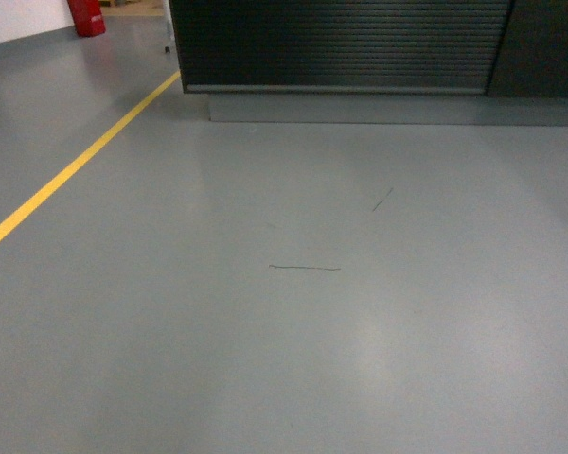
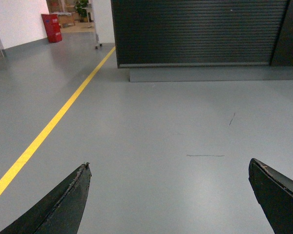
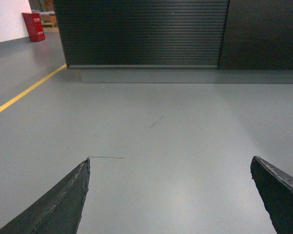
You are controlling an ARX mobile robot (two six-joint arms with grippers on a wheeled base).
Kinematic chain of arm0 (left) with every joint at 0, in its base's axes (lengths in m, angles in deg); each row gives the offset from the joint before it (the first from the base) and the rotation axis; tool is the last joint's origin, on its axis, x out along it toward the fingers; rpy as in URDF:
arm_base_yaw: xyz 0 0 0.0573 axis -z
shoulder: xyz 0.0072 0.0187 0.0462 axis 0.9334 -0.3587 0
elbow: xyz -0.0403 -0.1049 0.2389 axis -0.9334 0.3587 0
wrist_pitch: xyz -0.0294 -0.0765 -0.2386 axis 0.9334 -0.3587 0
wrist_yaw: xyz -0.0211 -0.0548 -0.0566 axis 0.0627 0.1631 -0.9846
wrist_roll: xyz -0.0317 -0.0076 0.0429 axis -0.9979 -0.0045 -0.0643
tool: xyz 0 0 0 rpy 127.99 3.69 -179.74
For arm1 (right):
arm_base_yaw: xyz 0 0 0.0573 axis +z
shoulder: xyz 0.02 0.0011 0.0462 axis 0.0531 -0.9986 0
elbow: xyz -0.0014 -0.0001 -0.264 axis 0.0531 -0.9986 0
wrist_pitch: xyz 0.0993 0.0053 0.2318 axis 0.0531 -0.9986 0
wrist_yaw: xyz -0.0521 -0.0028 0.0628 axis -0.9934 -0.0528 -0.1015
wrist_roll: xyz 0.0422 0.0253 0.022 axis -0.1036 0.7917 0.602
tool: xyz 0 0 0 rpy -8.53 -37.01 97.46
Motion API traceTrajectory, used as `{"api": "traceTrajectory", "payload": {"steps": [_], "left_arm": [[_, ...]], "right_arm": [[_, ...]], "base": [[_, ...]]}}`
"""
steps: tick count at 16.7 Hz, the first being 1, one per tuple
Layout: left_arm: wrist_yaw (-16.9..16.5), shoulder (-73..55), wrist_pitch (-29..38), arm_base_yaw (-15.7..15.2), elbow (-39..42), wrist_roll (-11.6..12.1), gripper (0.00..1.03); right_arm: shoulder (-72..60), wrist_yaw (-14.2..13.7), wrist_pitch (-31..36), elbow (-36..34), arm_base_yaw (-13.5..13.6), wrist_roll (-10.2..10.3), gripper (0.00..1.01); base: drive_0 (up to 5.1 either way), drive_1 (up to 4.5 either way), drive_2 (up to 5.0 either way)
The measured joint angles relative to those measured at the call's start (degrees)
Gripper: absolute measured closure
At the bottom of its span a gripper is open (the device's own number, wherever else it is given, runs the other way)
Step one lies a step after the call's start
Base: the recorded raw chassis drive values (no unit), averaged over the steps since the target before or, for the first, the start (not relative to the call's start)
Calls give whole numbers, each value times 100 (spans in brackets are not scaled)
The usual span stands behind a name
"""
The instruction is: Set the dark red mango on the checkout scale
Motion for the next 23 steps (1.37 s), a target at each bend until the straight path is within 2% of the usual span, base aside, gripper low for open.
{"api": "traceTrajectory", "payload": {"steps": [23], "left_arm": [[0,0,0,0,0,0,5]], "right_arm": [[0,0,0,0,0,0,3]], "base": [[0,0,0]]}}
